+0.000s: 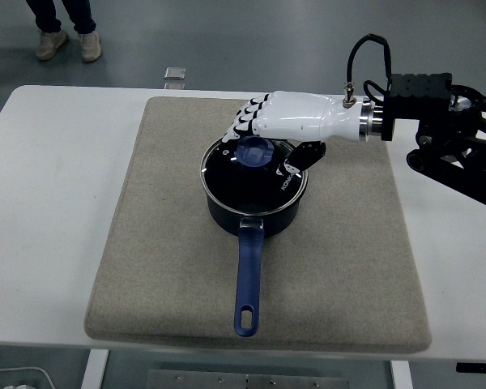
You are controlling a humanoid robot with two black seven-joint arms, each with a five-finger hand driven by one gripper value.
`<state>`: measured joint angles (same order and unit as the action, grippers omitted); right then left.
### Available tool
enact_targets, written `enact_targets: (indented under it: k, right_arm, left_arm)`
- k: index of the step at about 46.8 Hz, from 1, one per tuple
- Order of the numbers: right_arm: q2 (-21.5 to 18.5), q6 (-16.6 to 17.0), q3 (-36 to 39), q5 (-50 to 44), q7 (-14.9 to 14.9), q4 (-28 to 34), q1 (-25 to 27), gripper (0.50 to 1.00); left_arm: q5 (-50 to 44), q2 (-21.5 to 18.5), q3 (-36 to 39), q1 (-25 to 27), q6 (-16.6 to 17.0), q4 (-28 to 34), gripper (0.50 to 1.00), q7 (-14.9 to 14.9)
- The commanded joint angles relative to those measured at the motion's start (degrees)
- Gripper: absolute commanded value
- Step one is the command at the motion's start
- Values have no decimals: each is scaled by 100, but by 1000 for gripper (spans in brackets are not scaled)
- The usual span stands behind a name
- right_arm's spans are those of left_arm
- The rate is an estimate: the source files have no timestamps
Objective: Lift the pot lid and place it to the right of the pot.
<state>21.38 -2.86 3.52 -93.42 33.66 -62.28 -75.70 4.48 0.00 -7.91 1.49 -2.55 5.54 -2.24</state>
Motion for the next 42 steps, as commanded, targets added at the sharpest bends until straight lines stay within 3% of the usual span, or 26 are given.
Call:
enact_targets:
  k: [1, 42]
  right_arm:
    - [-46, -39, 0, -1, 1, 14, 20, 852]
    - [-196, -180, -9, -71, 1, 304, 108, 852]
  left_arm:
    - [0, 0, 0, 0, 0, 0, 1000, -4]
    - [0, 0, 0, 0, 0, 0, 1000, 5]
